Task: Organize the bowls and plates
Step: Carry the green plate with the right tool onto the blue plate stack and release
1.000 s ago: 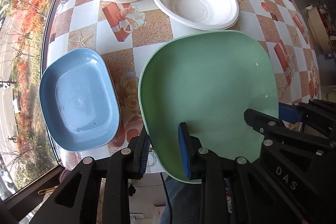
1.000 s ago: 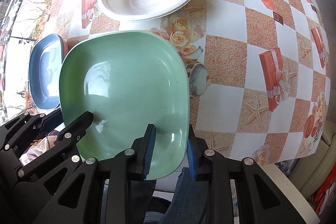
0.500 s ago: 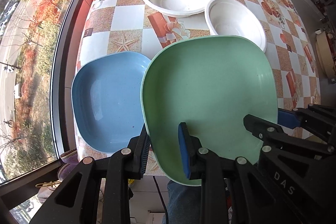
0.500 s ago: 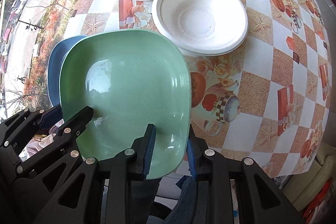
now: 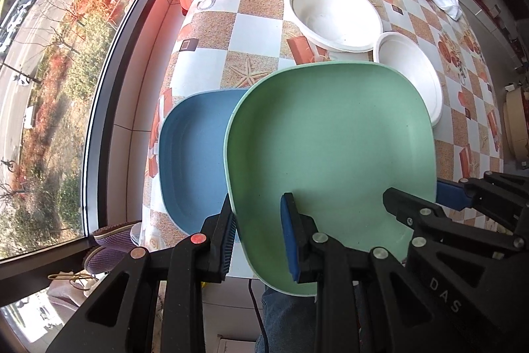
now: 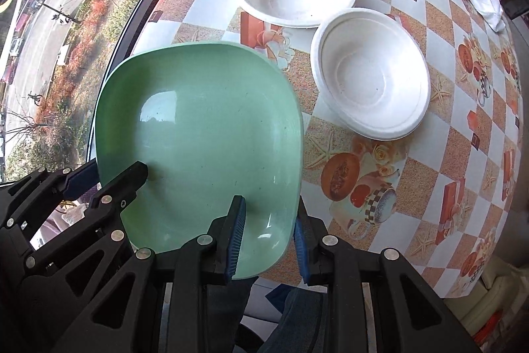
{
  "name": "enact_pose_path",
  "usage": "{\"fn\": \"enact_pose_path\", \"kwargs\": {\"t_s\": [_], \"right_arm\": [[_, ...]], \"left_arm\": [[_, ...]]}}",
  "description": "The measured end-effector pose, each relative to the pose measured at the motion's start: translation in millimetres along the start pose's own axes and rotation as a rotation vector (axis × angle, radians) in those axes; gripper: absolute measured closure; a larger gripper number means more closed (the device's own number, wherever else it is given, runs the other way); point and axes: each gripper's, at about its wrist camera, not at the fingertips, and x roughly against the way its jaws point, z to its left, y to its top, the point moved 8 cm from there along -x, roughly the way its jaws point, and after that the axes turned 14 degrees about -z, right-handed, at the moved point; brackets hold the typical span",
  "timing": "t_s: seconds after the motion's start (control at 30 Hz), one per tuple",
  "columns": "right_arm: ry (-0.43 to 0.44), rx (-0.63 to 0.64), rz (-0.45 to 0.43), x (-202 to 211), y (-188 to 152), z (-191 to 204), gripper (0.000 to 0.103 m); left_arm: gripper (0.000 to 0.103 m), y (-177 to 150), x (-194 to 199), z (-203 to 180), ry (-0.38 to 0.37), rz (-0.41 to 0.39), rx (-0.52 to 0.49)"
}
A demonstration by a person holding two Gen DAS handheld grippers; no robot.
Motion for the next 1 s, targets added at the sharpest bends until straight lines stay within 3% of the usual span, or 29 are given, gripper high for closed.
{"fn": "enact_pose_path", "kwargs": {"t_s": [0.2,0.57,0.97,1.0], "right_arm": [[0.017,0.020,0.009,4.6,25.1,8.4,0.072],[0.094,-0.052,0.076,-26.1,35.4,34.2,0.072],[0.088,-0.030,0.128,-55.1,49.3,56.4,0.072],[0.087,-0.030,0.130,-55.3,48.2,53.9,0.072]], "left_arm": [[0.076,3.4,-0.5,17.8,0.019,-0.008,0.039],[0.076,10.4,-16.2,47.4,0.060,0.016,0.029],[0.075,4.2,-41.0,66.8,0.091,0.052,0.056],[0.071,4.1,-42.1,67.0,0.091,0.051,0.056]]}}
